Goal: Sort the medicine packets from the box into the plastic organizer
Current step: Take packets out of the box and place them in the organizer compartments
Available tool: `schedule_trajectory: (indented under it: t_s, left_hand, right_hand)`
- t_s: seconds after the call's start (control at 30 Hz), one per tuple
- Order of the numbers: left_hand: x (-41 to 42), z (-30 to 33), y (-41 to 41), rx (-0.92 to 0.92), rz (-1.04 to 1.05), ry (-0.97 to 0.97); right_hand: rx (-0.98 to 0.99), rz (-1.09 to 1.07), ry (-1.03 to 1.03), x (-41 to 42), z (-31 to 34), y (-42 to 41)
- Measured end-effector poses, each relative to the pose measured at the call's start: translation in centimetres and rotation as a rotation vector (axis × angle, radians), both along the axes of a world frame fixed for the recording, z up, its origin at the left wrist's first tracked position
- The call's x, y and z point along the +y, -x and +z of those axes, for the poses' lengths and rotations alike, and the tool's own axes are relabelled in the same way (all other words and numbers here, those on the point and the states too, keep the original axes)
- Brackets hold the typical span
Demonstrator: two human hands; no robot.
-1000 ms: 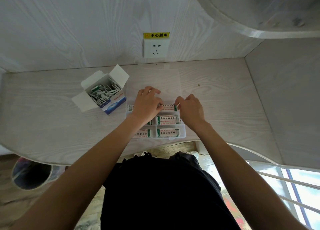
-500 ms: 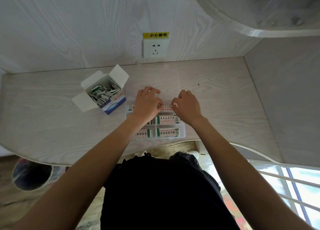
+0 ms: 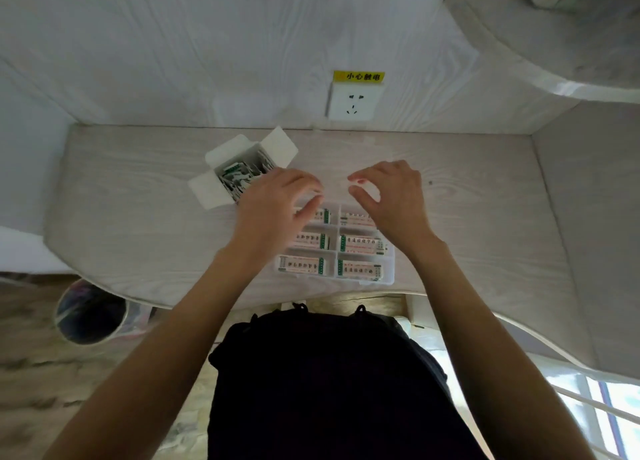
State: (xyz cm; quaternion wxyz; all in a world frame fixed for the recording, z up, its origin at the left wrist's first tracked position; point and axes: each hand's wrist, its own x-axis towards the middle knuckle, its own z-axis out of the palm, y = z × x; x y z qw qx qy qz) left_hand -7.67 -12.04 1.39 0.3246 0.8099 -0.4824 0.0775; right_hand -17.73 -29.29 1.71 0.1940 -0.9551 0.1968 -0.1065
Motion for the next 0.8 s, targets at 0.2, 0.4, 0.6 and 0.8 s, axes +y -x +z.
schedule_trajectory:
  t_s: [0.2, 0.4, 0.6, 0.8]
  left_hand:
    - [6.2, -1.9, -5.4, 0.189, 0.46, -0.255]
    - [6.4, -2.5, -5.9, 0.247, 0.536, -0.328]
    - [7.0, -3.0, -6.0, 0.245, 0.498, -0.182]
    - [7.3, -2.6, -6.2, 0.233, 0.451, -0.143]
  right_hand:
    - [-0.065, 0.313, 0.09, 5.3, 1.2, -8.3]
    - [0.29, 0.412, 0.338, 8.9, 0.0, -14.5]
    - [0.309, 0.402, 0.407, 10.5, -1.4, -16.2]
    - [0.193, 0.358, 0.461, 11.0, -1.8, -16.0]
